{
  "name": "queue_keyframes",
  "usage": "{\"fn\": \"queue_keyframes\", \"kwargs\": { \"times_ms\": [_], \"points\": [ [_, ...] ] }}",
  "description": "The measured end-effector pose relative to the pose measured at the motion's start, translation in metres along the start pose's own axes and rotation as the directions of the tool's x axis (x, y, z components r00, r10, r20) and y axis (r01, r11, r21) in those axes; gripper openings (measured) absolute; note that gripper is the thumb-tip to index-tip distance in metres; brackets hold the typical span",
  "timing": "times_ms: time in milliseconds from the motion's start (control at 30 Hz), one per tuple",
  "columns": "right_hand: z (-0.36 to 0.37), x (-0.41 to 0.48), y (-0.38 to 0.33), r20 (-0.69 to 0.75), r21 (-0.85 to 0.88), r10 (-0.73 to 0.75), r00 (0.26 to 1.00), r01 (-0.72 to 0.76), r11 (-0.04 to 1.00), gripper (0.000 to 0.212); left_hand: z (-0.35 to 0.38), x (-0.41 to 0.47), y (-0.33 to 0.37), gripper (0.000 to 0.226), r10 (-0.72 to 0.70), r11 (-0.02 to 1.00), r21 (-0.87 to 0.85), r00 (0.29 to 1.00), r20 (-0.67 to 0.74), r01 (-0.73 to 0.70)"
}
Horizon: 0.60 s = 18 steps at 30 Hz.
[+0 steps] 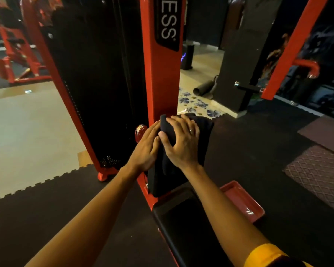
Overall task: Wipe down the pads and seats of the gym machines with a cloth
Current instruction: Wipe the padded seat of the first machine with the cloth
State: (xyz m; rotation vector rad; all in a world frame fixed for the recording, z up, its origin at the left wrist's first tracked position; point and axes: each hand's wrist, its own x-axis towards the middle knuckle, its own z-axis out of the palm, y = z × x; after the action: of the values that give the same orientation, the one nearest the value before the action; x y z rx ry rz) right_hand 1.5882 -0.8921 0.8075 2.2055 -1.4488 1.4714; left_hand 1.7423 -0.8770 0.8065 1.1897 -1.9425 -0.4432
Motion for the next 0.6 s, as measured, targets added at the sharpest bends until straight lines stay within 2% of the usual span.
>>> {"fn": "queue_keyframes", "kwargs": {
  "times_ms": [100,233,300,367,467,533,600],
  "points": [
    [0.004,0.013,0.022,-0.058,-0.092,0.003,0.998,-0.009,0.996,0.039,0.005,0.009,-0.010,0.060,0.102,0.994,0.036,0.995,-0.001,-0.102],
    [0.002,0.032,0.042,-0.162,-0.037,0.236,0.958,-0.245,0.969,0.033,0.003,0.017,-0.019,0.057,0.169,0.985,0.030,0.986,-0.003,-0.169],
    [0.009,0.021,0.016,-0.146,-0.011,0.213,0.966,-0.217,0.976,0.033,0.005,0.018,-0.024,0.057,0.214,0.977,-0.002,0.977,-0.014,-0.214],
    [0.019,0.000,-0.009,-0.124,-0.024,0.125,0.984,-0.129,0.991,0.037,0.008,0.017,-0.028,0.057,0.222,0.974,-0.044,0.975,-0.029,-0.223],
    [0.014,0.005,0.007,-0.115,-0.050,0.052,0.992,-0.058,0.997,0.039,0.012,0.021,-0.030,0.057,0.224,0.972,-0.060,0.974,-0.030,-0.225],
    [0.009,0.022,0.032,-0.168,-0.049,0.172,0.971,-0.183,0.982,0.036,0.010,0.021,-0.032,0.057,0.236,0.970,-0.066,0.972,0.004,-0.235],
    [0.008,0.029,0.041,-0.230,-0.010,0.342,0.911,-0.353,0.935,0.033,0.005,0.021,-0.033,0.058,0.248,0.967,-0.074,0.968,0.040,-0.244]
  ]
}}
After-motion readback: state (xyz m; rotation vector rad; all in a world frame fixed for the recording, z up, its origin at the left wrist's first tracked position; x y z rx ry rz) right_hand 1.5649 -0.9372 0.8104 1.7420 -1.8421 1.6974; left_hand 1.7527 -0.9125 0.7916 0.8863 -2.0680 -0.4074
